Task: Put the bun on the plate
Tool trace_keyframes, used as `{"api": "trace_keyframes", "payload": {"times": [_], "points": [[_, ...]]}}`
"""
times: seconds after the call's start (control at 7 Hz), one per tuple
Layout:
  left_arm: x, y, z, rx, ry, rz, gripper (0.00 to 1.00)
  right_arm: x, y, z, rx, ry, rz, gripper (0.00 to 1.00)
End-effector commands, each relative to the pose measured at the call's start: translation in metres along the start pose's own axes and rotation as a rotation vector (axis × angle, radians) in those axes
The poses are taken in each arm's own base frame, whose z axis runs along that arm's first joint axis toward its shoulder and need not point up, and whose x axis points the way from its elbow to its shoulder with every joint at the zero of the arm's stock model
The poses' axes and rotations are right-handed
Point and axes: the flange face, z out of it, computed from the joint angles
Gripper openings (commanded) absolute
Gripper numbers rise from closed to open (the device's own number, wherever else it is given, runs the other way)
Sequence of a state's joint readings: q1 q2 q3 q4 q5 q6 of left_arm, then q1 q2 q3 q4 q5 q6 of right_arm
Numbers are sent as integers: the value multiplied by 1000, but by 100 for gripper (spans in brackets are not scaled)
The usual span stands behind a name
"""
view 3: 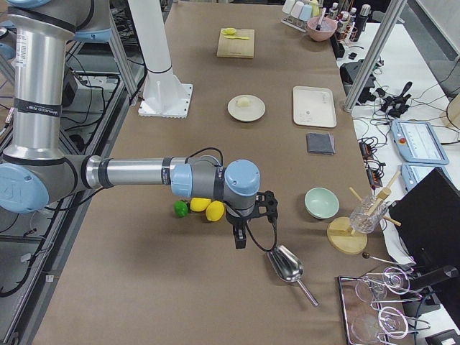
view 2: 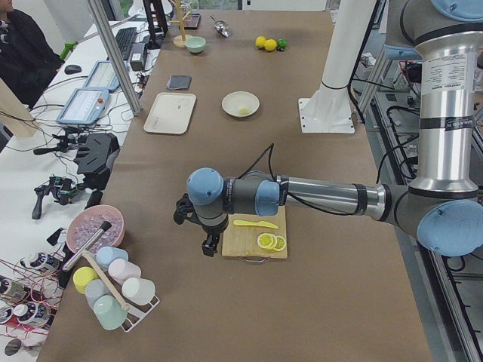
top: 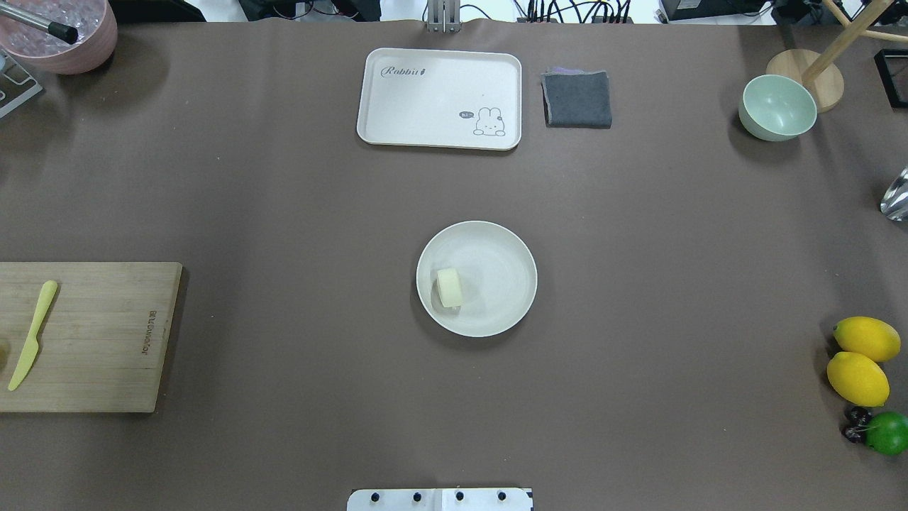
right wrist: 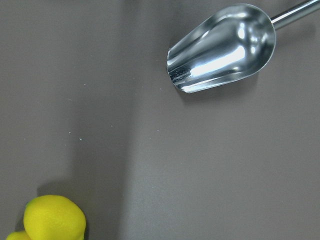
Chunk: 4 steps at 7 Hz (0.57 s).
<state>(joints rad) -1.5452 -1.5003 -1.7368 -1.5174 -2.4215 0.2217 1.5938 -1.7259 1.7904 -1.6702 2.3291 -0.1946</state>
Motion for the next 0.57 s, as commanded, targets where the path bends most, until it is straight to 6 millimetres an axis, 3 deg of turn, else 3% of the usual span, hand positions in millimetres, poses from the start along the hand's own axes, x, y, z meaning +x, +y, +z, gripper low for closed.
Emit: {"api": "trace_keyframes", "payload": {"times": [0.0,0.29,0.43], "points": [[2,7,-17,30,-23,-3,98,8,-3,3,-7,40,-2,100],[0,44,-11,11,-11,-40,98,17,8,15,19,31,-20,100],[3,40,-15,19,-13,-31,98,17,8,19,32,7,-25,100]]}}
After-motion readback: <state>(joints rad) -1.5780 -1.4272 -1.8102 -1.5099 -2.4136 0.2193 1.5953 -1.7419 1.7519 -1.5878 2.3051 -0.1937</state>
